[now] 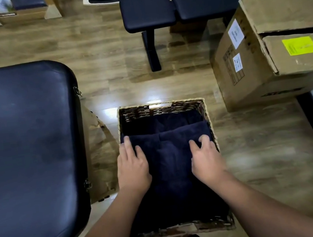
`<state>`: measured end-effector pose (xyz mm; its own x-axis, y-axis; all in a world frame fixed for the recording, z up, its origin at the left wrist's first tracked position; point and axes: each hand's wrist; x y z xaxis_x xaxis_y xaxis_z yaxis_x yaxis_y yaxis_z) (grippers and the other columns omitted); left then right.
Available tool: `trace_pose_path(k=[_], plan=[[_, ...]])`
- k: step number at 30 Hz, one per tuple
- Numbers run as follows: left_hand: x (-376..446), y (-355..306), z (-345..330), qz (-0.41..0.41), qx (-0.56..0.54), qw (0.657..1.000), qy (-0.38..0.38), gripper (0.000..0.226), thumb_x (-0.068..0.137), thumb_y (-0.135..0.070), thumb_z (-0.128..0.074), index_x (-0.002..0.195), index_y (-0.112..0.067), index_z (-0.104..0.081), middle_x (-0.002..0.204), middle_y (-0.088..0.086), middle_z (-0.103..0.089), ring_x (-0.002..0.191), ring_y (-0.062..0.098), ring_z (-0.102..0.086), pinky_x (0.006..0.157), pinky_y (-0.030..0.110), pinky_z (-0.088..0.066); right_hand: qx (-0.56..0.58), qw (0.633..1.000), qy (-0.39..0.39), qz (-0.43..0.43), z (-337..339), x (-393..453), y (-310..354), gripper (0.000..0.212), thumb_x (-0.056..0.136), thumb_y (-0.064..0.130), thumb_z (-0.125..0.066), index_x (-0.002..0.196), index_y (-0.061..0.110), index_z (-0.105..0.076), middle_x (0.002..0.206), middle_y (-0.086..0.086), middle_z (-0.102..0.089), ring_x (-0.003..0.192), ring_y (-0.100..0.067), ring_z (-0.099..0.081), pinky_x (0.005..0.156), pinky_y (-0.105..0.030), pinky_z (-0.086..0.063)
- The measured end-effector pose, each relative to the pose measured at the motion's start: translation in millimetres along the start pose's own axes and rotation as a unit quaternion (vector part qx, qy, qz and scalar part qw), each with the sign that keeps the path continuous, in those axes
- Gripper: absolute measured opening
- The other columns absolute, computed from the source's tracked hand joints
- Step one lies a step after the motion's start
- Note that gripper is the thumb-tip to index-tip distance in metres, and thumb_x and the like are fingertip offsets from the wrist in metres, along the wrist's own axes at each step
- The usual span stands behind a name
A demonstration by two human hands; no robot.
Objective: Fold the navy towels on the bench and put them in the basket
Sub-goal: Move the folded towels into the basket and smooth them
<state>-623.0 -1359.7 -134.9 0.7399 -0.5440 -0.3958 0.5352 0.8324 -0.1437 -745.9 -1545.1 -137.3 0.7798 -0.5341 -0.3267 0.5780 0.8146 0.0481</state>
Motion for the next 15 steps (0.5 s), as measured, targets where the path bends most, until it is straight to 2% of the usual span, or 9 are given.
trace_pose_path(k=[1,2,4,5,8,11,15], plan=[[0.9,-1.8,-4.9,-0.026,0.026,0.999,0.015,0.084,0.085,-0.028,-0.065,0.156,-0.003,-0.028,0.163,0.033,-0.002,0.148,0.047,-0.015,0.121,0.050,-0.025,-0.003,0.999,0.046,-0.008,-2.1,0.7,2.2,0.069,0.082,0.016,-0.069,0.146,0.012,-0.042,0.140,-0.015,-0.032,0.110,-0.035,-0.049,0.092,-0.041,-0.050],[3.6,-3.1,-9.8,-0.038,0.033,0.998,0.049,0.086,0.091,-0.034,-0.061,0.160,-0.010,-0.017,0.164,0.031,0.005,0.150,0.046,-0.009,0.123,0.050,-0.021,-0.003,0.997,0.080,-0.019,-3.0,3.1,5.0,0.079,0.084,0.016,-0.067,0.153,0.012,-0.030,0.147,-0.018,-0.023,0.116,-0.036,-0.047,0.097,-0.039,-0.047],[14.7,-3.2,-17.5,-0.017,0.025,0.992,0.125,0.093,0.096,-0.038,-0.060,0.161,-0.024,0.005,0.161,0.030,0.023,0.152,0.046,0.004,0.124,0.051,-0.014,0.010,0.991,0.120,-0.050,-5.3,9.3,9.2,0.089,0.085,0.014,-0.067,0.158,0.013,-0.016,0.152,-0.020,-0.013,0.122,-0.038,-0.042,0.101,-0.038,-0.044],[21.5,-2.6,-20.0,-0.006,0.018,0.989,0.148,0.096,0.096,-0.037,-0.061,0.160,-0.027,0.010,0.159,0.030,0.028,0.152,0.046,0.008,0.123,0.052,-0.013,0.026,0.989,0.133,-0.065,-7.4,12.8,9.6,0.091,0.085,0.012,-0.067,0.159,0.015,-0.013,0.153,-0.019,-0.009,0.124,-0.038,-0.040,0.101,-0.037,-0.044],[40.0,0.3,-31.9,0.003,-0.013,0.986,0.168,0.097,0.097,-0.033,-0.062,0.161,-0.027,0.011,0.158,0.030,0.031,0.152,0.045,0.011,0.123,0.052,-0.010,0.063,0.978,0.172,-0.096,-18.1,26.2,4.6,0.096,0.086,0.014,-0.068,0.161,0.021,-0.009,0.156,-0.015,-0.001,0.132,-0.036,-0.033,0.104,-0.038,-0.042],[47.4,3.7,-34.5,0.010,-0.043,0.984,0.171,0.098,0.097,-0.031,-0.065,0.161,-0.029,0.009,0.159,0.027,0.032,0.153,0.043,0.012,0.124,0.049,-0.009,0.080,0.978,0.175,-0.087,-19.5,35.3,-2.5,0.098,0.085,0.018,-0.072,0.161,0.023,-0.010,0.157,-0.013,-0.002,0.135,-0.035,-0.031,0.108,-0.038,-0.040],[36.0,6.2,-38.1,0.017,-0.043,0.989,0.143,0.099,0.097,-0.036,-0.065,0.162,-0.019,0.008,0.161,0.026,0.027,0.154,0.041,0.010,0.126,0.045,-0.012,0.091,0.975,0.189,-0.070,-18.2,26.3,1.5,0.106,0.084,0.026,-0.077,0.161,0.028,-0.004,0.161,-0.013,0.009,0.140,-0.036,-0.026,0.110,-0.038,-0.038]])
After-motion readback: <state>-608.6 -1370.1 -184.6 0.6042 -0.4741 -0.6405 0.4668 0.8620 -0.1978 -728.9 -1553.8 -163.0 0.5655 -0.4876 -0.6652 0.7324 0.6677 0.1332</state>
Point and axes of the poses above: each hand's wrist, its own x-axis towards the middle knuckle, its own z-axis out of the back of the hand, y = z × x
